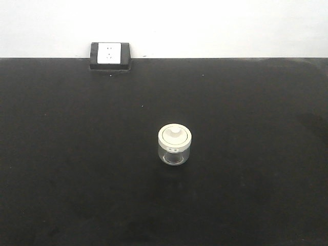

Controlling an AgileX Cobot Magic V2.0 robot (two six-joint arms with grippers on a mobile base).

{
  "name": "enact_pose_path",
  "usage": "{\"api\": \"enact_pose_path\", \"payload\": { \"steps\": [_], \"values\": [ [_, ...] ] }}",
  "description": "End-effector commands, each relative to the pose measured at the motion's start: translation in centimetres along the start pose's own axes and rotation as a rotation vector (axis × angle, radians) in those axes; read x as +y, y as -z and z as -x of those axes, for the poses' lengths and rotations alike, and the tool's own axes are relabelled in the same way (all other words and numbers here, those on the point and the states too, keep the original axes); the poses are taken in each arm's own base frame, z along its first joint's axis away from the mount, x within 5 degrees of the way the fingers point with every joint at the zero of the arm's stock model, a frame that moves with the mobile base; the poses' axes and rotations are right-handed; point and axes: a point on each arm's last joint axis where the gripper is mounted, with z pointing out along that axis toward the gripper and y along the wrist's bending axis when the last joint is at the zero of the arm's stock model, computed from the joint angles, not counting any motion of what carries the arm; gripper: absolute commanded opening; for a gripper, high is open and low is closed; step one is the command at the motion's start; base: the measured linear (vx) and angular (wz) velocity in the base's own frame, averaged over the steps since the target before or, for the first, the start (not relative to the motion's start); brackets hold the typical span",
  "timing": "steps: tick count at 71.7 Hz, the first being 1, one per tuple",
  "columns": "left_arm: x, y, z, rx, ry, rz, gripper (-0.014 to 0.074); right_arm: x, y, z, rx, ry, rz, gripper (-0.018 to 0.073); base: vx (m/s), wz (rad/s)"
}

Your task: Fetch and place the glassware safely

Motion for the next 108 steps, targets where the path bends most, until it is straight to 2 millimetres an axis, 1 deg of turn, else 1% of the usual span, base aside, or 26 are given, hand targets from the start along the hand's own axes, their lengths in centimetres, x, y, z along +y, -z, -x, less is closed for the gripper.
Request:
{"api": "enact_pose_path", "payload": {
  "steps": [1, 108],
  "values": [
    [0.06, 0.04, -0.26, -0.061, 0.01, -0.005, -0.0007, -0.09, 0.06, 0.06, -0.063, -0.009, -0.013, -0.0008, 0.0, 0.0],
    [0.06, 0.04, -0.26, -0.061, 0.01, -0.005, -0.0007, 0.0, 0.06, 0.16, -0.075, -0.017, -0.002, -0.0008, 0.0, 0.0]
  ]
}}
